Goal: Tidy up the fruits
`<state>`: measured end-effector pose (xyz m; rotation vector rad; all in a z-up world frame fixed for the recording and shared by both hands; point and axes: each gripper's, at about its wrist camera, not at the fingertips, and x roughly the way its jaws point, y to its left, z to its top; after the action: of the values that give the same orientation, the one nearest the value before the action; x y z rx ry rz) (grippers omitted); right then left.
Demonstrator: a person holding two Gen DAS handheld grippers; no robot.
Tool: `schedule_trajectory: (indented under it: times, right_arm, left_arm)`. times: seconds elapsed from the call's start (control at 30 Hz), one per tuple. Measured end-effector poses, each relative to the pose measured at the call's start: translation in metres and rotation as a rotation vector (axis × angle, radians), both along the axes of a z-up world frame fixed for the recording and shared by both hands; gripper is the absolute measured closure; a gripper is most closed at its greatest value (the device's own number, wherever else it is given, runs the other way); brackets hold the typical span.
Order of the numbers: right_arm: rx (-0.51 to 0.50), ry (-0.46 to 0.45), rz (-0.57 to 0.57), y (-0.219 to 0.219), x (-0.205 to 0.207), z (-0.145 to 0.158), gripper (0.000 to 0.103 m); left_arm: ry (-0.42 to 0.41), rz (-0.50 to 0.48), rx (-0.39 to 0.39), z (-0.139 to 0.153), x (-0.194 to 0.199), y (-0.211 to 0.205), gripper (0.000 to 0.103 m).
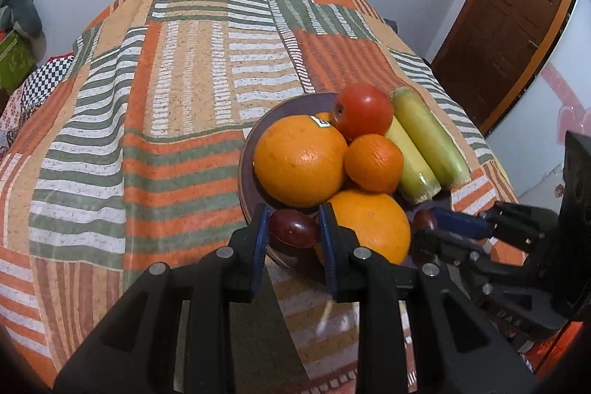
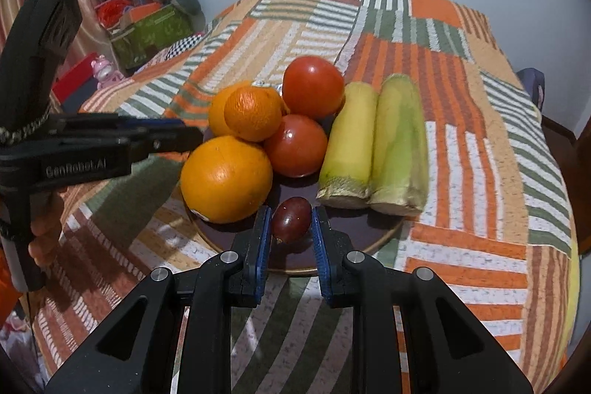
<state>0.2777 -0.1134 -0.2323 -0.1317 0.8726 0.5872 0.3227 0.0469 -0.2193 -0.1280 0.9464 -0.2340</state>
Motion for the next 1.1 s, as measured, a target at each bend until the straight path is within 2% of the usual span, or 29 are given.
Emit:
schedule_trajectory:
  times: [0.17, 0.2, 0.27, 0.3, 0.43, 0.57, 0.7, 0.9, 1.1]
  right_arm:
    - [-0.007, 0.009, 0.002, 0.002, 0.001, -0.001, 0.08]
    - [-0.006, 0.013, 0.001, 0.002, 0.002, -0.001, 0.078]
    - [0.0, 0.013, -0.006, 0.001, 0.003, 0.0, 0.066]
    - [0.004, 0.005, -0.013, -0.001, 0.002, 0.002, 0.065]
    - [0.02, -0.022, -0.023, -0.005, -0.002, 0.015, 0.065]
    - [0.053, -0.068, -0.043, -0.014, -0.014, 0.04, 0.065]
    - [0.098, -0.141, -0.075, -0.027, -0.034, 0.078, 0.065]
    - [0.178, -0.283, -0.123, -0.048, -0.081, 0.143, 0.065]
    - [0.257, -0.412, -0.138, -0.063, -0.132, 0.194, 0.061]
  left_arm:
    - [0.02, 0.001, -0.001, -0.005, 0.007, 0.001, 0.077]
    - [0.023, 0.0, -0.003, -0.005, 0.007, 0.001, 0.076]
    - [0.02, 0.002, -0.005, -0.003, 0.006, 0.002, 0.073]
    - [0.011, 0.005, -0.008, 0.001, 0.004, 0.002, 0.069]
    - [-0.024, 0.011, -0.003, 0.018, -0.006, 0.003, 0.066]
    - [-0.098, 0.026, 0.008, 0.05, -0.028, 0.003, 0.066]
    - [-0.215, 0.05, 0.025, 0.096, -0.064, 0.001, 0.066]
    - [-0.406, 0.087, 0.043, 0.167, -0.136, -0.005, 0.066]
    - [-0.546, 0.122, 0.044, 0.214, -0.199, -0.008, 0.066]
